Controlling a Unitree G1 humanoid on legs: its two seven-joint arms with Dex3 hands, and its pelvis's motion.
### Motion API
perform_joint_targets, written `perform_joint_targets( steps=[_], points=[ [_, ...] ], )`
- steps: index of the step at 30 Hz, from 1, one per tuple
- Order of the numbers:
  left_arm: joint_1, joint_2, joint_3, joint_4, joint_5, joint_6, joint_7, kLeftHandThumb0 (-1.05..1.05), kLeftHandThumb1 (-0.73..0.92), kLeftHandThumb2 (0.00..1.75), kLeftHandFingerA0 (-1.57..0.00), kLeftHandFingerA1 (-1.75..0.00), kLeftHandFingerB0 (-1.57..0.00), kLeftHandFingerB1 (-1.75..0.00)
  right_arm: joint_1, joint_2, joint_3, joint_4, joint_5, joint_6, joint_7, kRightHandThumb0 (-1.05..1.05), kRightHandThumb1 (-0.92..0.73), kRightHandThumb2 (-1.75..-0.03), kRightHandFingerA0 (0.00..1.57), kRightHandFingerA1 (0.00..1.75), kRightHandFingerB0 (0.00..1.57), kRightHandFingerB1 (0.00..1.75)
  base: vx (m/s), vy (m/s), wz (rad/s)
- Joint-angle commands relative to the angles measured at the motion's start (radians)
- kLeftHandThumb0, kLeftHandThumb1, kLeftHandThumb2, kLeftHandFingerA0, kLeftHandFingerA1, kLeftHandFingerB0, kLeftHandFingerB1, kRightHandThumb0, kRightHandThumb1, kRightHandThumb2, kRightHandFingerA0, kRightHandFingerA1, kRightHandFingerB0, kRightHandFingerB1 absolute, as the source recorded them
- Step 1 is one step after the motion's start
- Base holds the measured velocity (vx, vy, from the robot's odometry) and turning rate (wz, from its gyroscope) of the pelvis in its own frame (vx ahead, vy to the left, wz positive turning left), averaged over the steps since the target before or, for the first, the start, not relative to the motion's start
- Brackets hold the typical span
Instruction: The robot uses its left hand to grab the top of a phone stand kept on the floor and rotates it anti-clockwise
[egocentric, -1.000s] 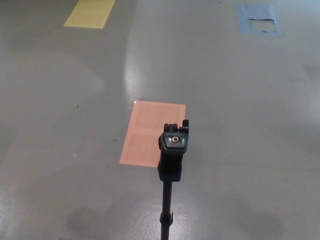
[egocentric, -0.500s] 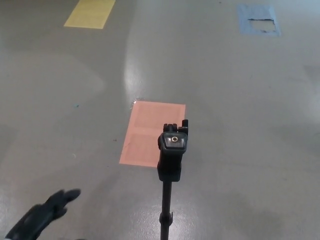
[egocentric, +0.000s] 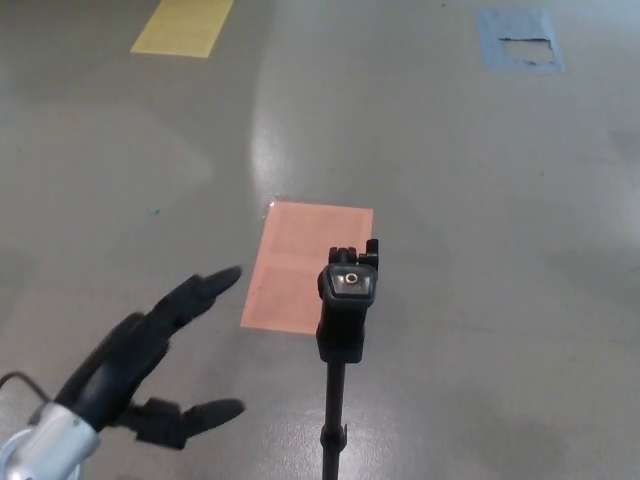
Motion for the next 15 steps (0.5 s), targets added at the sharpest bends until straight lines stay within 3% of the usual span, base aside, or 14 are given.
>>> perform_joint_targets(
  steps=[1, 2, 8, 9, 11, 12, 13, 14, 15],
  points=[
    [0.005, -0.025, -0.029, -0.381, -0.018, 0.108, -0.032, -0.58, 0.4, 0.73, -0.05, -0.29, -0.05, -0.22, -0.003, -0.01, 0.008, 0.012, -0.008, 0.002, -0.007, -0.44, -0.76, -0.63, 0.65, 0.46, 0.22, 0.28, 0.0, 0.0, 0.0],
    [-0.003, -0.026, -0.031, -0.39, -0.012, 0.112, -0.033, -0.59, 0.4, 0.73, -0.05, -0.28, -0.05, -0.21, -0.003, -0.009, 0.007, 0.013, -0.007, 0.003, -0.006, -0.32, -0.54, -1.0, 0.55, 0.67, 0.07, 0.45, 0.0, 0.0, 0.0],
    [-0.052, -0.041, -0.044, -0.448, -0.006, 0.15, -0.037, -0.66, 0.4, 0.72, -0.09, -0.25, -0.09, -0.16, -0.005, -0.01, 0.011, 0.015, -0.008, 0.005, -0.003, -0.32, -0.54, -1.0, 0.54, 0.66, 0.08, 0.46, 0.0, 0.0, 0.0],
    [-0.057, -0.043, -0.048, -0.455, -0.005, 0.156, -0.038, -0.63, 0.39, 0.75, -0.06, -0.27, -0.07, -0.21, -0.004, -0.011, 0.011, 0.014, -0.009, 0.005, -0.002, -0.44, -0.75, -0.62, 0.64, 0.46, 0.23, 0.28, 0.0, 0.0, 0.0],
    [-0.068, -0.048, -0.057, -0.477, 0.0, 0.17, -0.038, -0.62, 0.41, 0.73, -0.05, -0.29, -0.07, -0.22, 0.0, -0.011, 0.012, 0.013, -0.01, 0.002, 0.001, -0.44, -0.75, -0.62, 0.65, 0.49, 0.24, 0.29, 0.0, 0.0, 0.0],
    [-0.073, -0.051, -0.062, -0.49, 0.004, 0.175, -0.037, -0.57, 0.51, 0.59, -0.07, -0.25, -0.06, -0.22, -0.001, -0.01, 0.012, 0.015, -0.01, 0.002, 0.002, -0.44, -0.75, -0.63, 0.65, 0.5, 0.24, 0.29, 0.0, 0.0, 0.0],
    [-0.077, -0.053, -0.065, -0.497, 0.005, 0.178, -0.037, -0.57, 0.51, 0.59, -0.07, -0.25, -0.06, -0.22, -0.001, -0.01, 0.011, 0.016, -0.009, 0.002, 0.002, -0.44, -0.75, -0.63, 0.65, 0.5, 0.24, 0.29, 0.0, 0.0, 0.0],
    [-0.082, -0.058, -0.071, -0.506, 0.01, 0.183, -0.036, -0.68, 0.41, 0.73, -0.09, -0.25, -0.11, -0.21, -0.003, -0.009, 0.011, 0.016, -0.01, 0.003, 0.003, -0.51, -0.63, -0.85, 0.59, 0.6, 0.18, 0.4, 0.0, 0.0, 0.0],
    [-0.087, -0.063, -0.077, -0.517, 0.015, 0.191, -0.035, -0.68, 0.41, 0.73, -0.09, -0.25, -0.11, -0.21, -0.004, -0.01, 0.01, 0.017, -0.01, 0.004, 0.004, -0.51, -0.63, -0.85, 0.59, 0.6, 0.18, 0.4, 0.0, 0.0, 0.0]
  ],
)
